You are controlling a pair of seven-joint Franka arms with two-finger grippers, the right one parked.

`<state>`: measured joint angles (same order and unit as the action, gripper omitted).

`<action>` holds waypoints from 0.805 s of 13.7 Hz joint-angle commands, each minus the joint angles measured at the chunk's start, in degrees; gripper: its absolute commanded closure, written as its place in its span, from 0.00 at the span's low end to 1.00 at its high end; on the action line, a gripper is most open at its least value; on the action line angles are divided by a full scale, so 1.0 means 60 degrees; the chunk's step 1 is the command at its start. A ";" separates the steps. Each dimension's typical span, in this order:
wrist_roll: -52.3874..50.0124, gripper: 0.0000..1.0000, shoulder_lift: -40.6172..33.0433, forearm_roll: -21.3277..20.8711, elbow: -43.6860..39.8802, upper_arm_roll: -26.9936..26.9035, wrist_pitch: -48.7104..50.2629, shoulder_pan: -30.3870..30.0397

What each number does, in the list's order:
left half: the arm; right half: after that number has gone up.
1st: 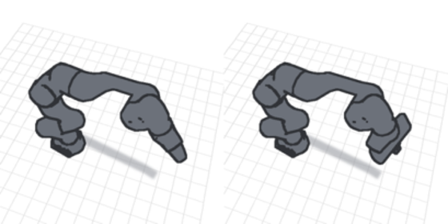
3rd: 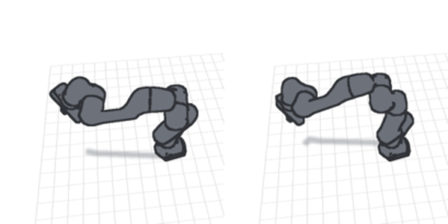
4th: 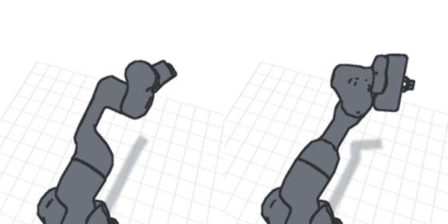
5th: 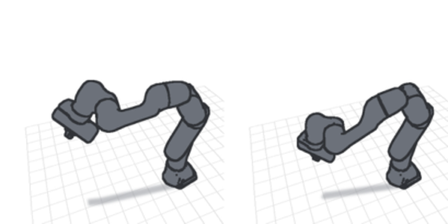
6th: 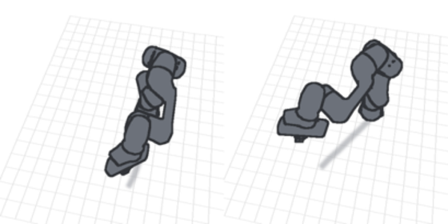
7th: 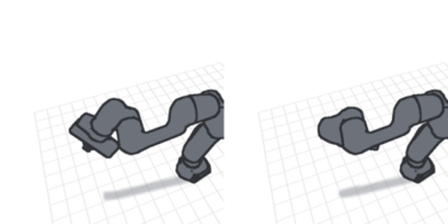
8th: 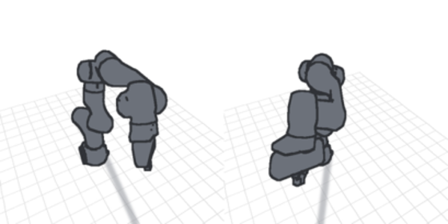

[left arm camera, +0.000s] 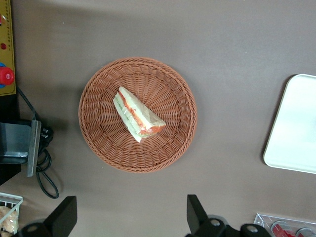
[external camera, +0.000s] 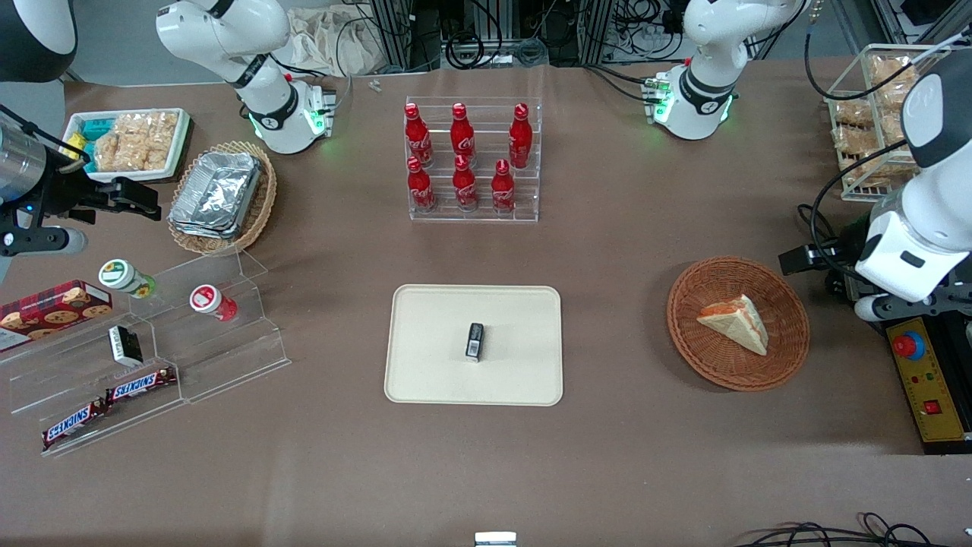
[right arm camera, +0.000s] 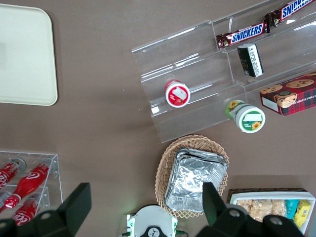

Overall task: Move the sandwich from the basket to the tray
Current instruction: 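Move the left gripper over the wrapped sandwich in the wicker basket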

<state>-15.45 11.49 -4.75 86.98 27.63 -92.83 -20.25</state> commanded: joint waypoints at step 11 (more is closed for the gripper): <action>-0.2696 0.00 0.0444 -0.0308 0.1596 -0.0386 -0.1573 -0.0112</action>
<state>-28.74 15.08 -5.60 90.88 26.07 -96.75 -20.63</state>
